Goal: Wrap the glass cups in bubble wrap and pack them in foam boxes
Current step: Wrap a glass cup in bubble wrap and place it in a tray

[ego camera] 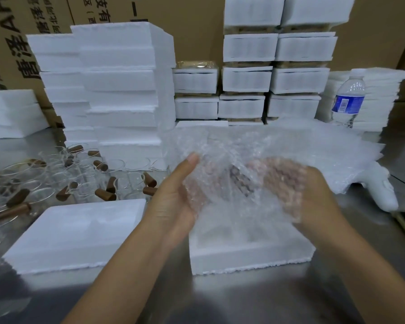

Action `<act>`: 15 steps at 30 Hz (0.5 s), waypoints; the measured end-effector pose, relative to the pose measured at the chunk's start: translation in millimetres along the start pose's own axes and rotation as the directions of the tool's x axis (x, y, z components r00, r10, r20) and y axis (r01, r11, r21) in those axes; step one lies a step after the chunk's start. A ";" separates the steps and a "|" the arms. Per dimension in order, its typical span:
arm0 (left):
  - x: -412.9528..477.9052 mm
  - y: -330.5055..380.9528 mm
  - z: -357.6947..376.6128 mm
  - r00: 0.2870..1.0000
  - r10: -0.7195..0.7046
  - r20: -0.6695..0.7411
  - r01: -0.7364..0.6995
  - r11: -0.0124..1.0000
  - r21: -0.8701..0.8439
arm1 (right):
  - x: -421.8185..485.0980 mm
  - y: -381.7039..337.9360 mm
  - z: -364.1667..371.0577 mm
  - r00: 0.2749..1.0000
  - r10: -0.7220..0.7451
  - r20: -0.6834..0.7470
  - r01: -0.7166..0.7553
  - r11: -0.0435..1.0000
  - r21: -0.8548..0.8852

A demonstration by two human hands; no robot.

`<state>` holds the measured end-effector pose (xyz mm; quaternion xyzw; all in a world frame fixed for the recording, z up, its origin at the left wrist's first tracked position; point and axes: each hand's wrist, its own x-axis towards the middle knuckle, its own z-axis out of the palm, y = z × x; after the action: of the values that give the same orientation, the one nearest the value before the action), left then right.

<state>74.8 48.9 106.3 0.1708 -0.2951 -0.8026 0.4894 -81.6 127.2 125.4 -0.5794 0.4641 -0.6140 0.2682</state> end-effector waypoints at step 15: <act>6.0 -5.2 -11.2 0.993 0.028 0.115 0.003 0.965 -0.262 | 4.3 31.4 12.5 0.996 -0.065 -0.060 0.065 0.998 -0.009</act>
<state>74.8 41.9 94.4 0.0554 -0.2159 -0.8400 0.4947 -77.0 106.9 98.4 -0.5766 0.4551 -0.6378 0.2318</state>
